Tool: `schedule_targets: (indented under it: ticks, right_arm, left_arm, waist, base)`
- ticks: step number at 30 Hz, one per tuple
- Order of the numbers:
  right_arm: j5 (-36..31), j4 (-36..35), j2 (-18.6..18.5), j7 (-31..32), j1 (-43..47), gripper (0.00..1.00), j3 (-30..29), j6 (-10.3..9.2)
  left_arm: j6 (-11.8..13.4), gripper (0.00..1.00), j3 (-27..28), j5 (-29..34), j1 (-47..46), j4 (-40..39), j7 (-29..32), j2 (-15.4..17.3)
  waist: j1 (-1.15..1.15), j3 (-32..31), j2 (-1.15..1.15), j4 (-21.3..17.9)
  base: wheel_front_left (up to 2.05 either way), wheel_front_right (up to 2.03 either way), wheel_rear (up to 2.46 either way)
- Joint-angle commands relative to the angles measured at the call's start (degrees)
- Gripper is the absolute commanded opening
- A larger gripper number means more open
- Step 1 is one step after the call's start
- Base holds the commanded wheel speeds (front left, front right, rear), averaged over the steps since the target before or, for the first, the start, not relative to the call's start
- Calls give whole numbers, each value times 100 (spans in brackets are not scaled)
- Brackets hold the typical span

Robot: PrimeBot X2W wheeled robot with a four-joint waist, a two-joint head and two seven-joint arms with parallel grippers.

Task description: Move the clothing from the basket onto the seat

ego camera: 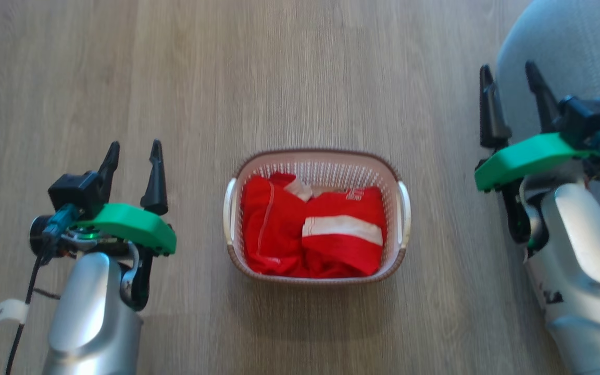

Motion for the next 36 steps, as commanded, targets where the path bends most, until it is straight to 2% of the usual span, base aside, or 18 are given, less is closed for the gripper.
schedule_targets:
  ticks: [1, 17, 28, 36]
  right_arm:
    - [-52, -250, -26, -70, -229, 100, 26, 41]
    - [-202, -714, -22, -70, -896, 100, -194, 41]
    - [-256, -892, 85, -70, -1323, 100, -22, 41]
    - [-259, -1058, 240, -70, -1636, 100, 149, 41]
  left_arm:
    - [-36, 100, 102, -43, -269, -201, -46, 71]
    - [-36, 100, -947, -473, -949, -78, -46, 59]
    - [-36, 100, -2459, -401, -1656, 535, -46, 66]
    - [-36, 100, -3640, -360, -2403, 1215, -46, 273]
  waist:
    - [-1, 304, 0, -20]
    - [-1, 1924, 0, -185]
    - [-1, 2827, 0, -447]
    - [-1, 3329, 0, -739]
  base:
    - [0, 0, 0]
    - [0, 0, 0]
    - [0, 0, 0]
    - [0, 0, 0]
